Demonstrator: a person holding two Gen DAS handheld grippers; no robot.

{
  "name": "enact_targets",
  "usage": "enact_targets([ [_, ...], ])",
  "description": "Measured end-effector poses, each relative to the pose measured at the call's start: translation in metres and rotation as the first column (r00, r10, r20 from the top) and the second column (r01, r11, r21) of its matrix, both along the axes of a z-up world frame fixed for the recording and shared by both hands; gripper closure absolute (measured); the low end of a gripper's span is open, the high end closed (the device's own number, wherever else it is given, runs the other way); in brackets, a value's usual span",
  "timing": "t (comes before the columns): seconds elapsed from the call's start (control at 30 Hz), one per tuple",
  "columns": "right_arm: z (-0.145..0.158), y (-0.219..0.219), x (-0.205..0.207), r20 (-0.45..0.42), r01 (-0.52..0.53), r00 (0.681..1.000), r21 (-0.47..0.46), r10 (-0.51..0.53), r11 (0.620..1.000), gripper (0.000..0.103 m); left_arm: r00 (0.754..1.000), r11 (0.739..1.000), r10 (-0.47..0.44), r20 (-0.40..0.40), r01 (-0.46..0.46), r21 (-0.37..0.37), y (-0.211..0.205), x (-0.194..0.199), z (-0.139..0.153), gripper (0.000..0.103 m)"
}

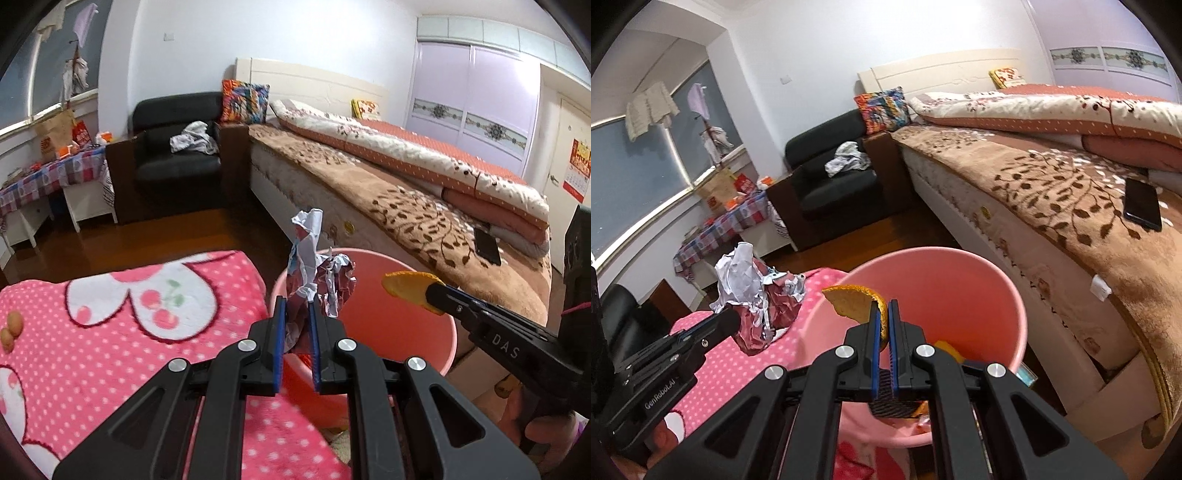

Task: Collect trash
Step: 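Carry the foil wrapper and yellow chip over the pink bucket with both grippers, then open the left gripper to drop the foil wrapper while the right gripper drops the chip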

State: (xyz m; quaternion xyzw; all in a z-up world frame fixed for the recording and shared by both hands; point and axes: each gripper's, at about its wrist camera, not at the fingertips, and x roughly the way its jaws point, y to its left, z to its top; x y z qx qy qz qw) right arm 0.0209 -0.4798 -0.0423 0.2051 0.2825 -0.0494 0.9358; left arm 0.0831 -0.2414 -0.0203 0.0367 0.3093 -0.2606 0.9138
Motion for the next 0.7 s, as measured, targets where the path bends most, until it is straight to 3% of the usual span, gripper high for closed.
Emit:
enact_targets([
  [0.37,-0.031,-0.027,0.015,-0.065,0.049,0.997,0.007,-0.048,0.999,0.099,0.997,0.997,-0.054,-0.052,0.057,0.053,-0.033,0.013,-0.029,0.092],
  [0.7,-0.042,-0.031,0.021,-0.087,0.058,0.994,-0.007,-0.058,0.998,0.098,0.994,0.993,-0.088,-0.068,0.093,0.069,-0.045,0.017,-0.038,0.09],
])
